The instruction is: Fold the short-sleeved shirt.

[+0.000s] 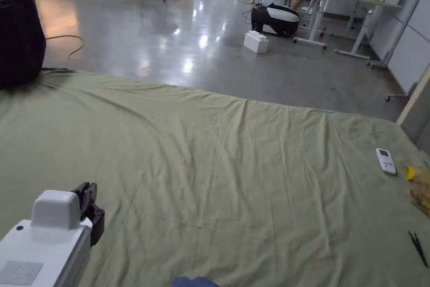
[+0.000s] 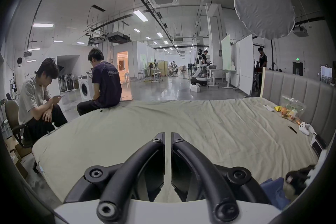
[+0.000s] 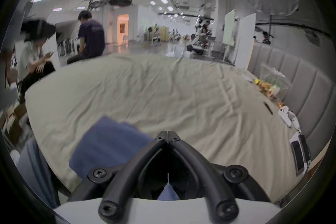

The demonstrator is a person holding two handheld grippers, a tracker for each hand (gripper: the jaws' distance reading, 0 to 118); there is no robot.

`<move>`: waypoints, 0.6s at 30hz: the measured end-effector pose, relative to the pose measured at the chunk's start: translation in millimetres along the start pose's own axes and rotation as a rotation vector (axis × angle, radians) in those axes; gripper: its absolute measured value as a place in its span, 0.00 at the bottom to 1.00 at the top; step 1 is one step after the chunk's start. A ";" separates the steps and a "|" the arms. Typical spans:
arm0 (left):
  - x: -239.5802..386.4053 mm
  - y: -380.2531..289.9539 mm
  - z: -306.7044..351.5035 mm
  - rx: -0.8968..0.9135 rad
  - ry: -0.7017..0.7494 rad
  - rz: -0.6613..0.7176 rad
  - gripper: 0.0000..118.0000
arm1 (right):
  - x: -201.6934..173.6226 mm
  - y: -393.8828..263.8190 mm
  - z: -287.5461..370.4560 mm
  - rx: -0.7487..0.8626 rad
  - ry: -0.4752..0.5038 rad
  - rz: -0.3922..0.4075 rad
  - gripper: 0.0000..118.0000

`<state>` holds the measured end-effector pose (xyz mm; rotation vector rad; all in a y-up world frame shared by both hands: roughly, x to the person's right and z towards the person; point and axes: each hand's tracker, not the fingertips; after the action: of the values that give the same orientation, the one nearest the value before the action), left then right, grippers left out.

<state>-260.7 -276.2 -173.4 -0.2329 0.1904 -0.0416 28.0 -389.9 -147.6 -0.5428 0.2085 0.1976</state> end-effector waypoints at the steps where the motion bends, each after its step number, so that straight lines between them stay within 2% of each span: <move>1: -0.6 -2.8 1.3 -0.013 -0.005 0.000 0.05 | -4.9 -6.5 -6.5 -0.021 0.004 0.005 0.00; 7: -2.4 -19.9 11.5 -0.062 -0.042 -0.015 0.05 | -8.2 -27.0 -35.3 -0.103 -0.082 -0.018 0.00; 8: -1.9 -23.3 12.4 -0.093 -0.076 -0.010 0.05 | -5.6 -27.0 -39.7 -0.106 -0.082 -0.036 0.00; 11: -0.4 -34.5 12.7 -0.173 -0.164 0.024 0.05 | -1.3 -32.4 -52.0 -0.111 -0.097 -0.026 0.00; 14: 4.3 -45.4 1.7 -0.359 -0.281 0.079 0.06 | 1.6 -34.3 -57.2 -0.123 -0.096 -0.034 0.00; 15: 4.7 -49.6 -4.0 -0.431 -0.361 0.117 0.06 | 3.0 -36.3 -58.0 -0.123 -0.095 -0.043 0.00; 17: 1.2 -62.4 -16.8 -0.536 -0.487 0.212 0.15 | 4.5 -38.5 -58.9 -0.122 -0.095 -0.041 0.00; 18: 1.7 -67.1 -24.2 -0.595 -0.556 0.264 0.24 | 5.1 -39.1 -57.3 -0.120 -0.093 -0.039 0.00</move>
<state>-265.0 -347.0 -181.1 -0.7971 -0.3305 0.3444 34.0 -452.3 -177.6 -0.6545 0.0954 0.1975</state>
